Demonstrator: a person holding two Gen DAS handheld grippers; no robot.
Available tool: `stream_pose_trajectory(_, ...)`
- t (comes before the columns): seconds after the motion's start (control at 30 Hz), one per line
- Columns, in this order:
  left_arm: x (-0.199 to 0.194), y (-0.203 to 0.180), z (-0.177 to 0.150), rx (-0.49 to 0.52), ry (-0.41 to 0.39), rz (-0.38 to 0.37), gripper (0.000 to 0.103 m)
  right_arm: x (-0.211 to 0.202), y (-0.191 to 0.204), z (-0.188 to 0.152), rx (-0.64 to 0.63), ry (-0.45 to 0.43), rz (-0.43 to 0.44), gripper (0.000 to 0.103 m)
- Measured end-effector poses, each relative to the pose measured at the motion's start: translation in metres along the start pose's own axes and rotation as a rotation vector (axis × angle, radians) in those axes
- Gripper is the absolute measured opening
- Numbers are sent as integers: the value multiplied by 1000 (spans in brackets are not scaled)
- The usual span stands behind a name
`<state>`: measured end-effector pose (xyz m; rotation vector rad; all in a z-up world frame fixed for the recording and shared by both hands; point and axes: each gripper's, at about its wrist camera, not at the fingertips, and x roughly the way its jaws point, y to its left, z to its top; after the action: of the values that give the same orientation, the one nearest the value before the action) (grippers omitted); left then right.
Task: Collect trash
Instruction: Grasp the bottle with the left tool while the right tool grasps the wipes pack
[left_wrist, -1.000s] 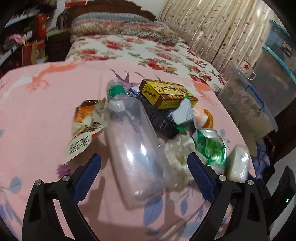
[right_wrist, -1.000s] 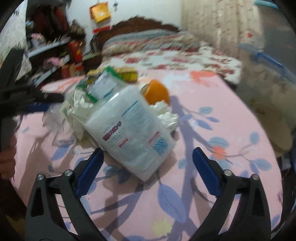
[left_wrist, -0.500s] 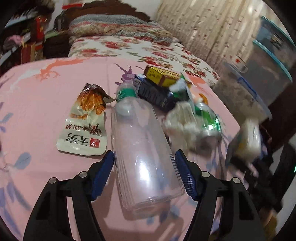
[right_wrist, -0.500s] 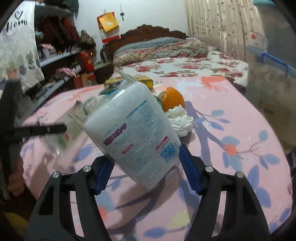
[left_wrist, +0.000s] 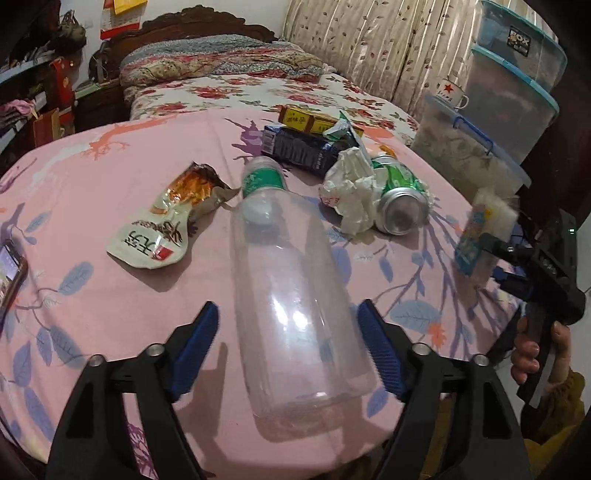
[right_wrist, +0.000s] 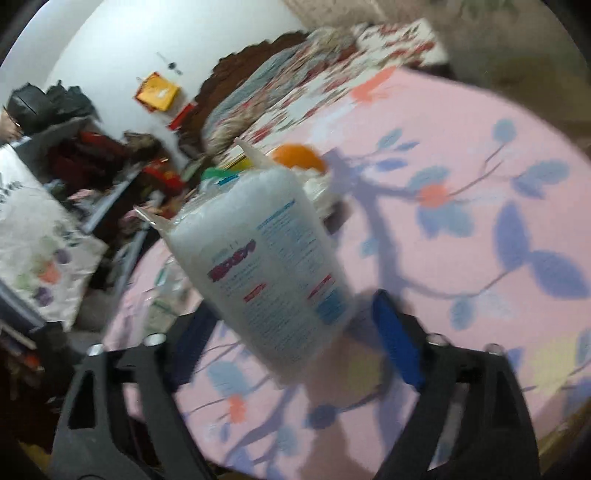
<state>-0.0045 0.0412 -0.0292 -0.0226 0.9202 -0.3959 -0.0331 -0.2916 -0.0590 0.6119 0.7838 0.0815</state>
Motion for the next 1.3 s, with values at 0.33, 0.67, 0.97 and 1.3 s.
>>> stream_pose_trajectory(0.33, 28, -17, 19, 18, 38, 59, 87, 2, 10, -3, -144, -11, -177, 94)
stream_pose_trajectory(0.67, 11, -10, 10, 8, 14, 85, 63, -1, -9, 1, -125, -19, -209, 94)
stream_pose_trajectory(0.97, -14, -10, 12, -20, -34, 14, 63, -2, -4, 26, -196, -108, -416, 94)
stream_pose_trajectory(1.3, -42, -10, 37, -22, -120, -89, 62, -3, 8, 12, -202, -84, -371, 98)
